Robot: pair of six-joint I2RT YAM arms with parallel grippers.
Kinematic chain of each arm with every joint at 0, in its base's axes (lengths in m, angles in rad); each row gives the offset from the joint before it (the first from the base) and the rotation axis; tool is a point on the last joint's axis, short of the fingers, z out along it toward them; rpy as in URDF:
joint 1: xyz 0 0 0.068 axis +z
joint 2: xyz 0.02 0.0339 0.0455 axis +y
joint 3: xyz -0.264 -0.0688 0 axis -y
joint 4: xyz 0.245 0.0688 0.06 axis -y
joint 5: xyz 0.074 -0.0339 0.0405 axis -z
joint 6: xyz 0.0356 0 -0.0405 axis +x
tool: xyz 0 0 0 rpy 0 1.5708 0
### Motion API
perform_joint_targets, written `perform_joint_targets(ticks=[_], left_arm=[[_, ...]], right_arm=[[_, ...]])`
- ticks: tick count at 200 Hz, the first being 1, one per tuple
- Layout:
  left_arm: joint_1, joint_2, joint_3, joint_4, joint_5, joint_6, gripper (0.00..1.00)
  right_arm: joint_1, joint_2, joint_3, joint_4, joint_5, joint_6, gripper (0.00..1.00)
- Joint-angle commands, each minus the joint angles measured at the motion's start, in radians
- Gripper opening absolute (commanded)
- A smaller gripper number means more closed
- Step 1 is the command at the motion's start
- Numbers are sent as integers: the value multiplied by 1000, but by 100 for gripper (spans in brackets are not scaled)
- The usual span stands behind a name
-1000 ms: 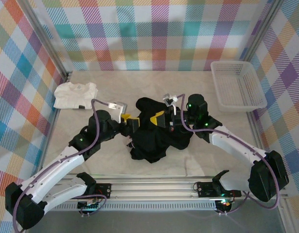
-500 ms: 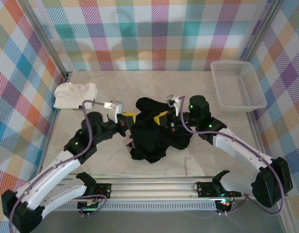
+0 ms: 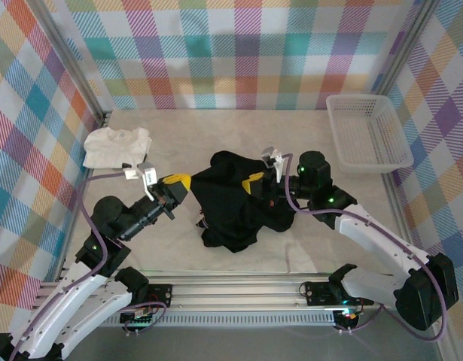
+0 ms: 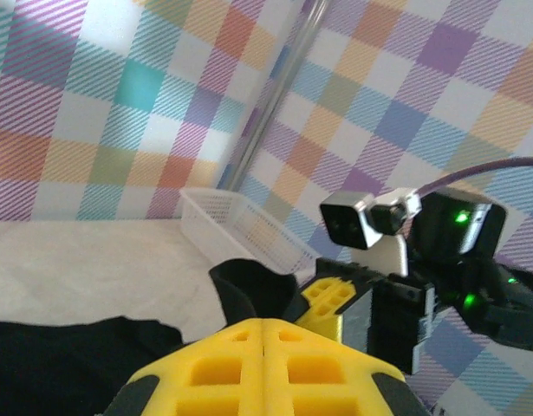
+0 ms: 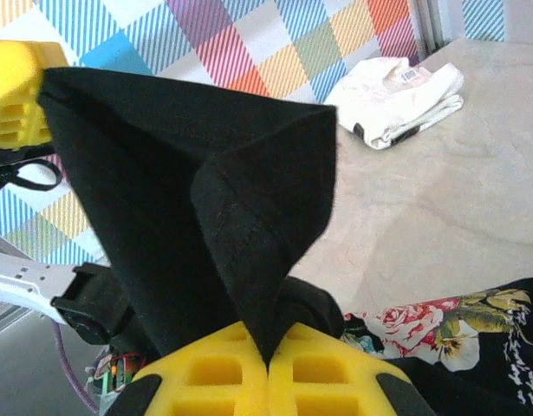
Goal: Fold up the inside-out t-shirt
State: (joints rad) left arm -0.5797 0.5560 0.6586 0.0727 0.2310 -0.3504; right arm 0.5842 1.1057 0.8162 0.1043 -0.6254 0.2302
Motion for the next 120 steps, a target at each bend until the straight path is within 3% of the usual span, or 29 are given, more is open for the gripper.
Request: perform_joint_targets(ticks=[1,23,47,71,95,120], left_arm=[[11,20,-25,-60,54,49,0],[9,82,-63,-51,165,56,0],[-1,150,-102,-52,203,56,0],[-3,165,-141,-38,171,58,0],[-3,147,-154,-71,35,44,0],[-3,133,-131,-101,-14,49,24]], right_arm=[[5,-15,-39,105,-66,31,1],[5,2,-80,238,-125,90,0],[5,9,-92,315,-145,105,0],[5,16,-84,298,-162,67,0],[4,4,-81,247,-180,8,0],[3,0,-80,189,-215,-55,0]])
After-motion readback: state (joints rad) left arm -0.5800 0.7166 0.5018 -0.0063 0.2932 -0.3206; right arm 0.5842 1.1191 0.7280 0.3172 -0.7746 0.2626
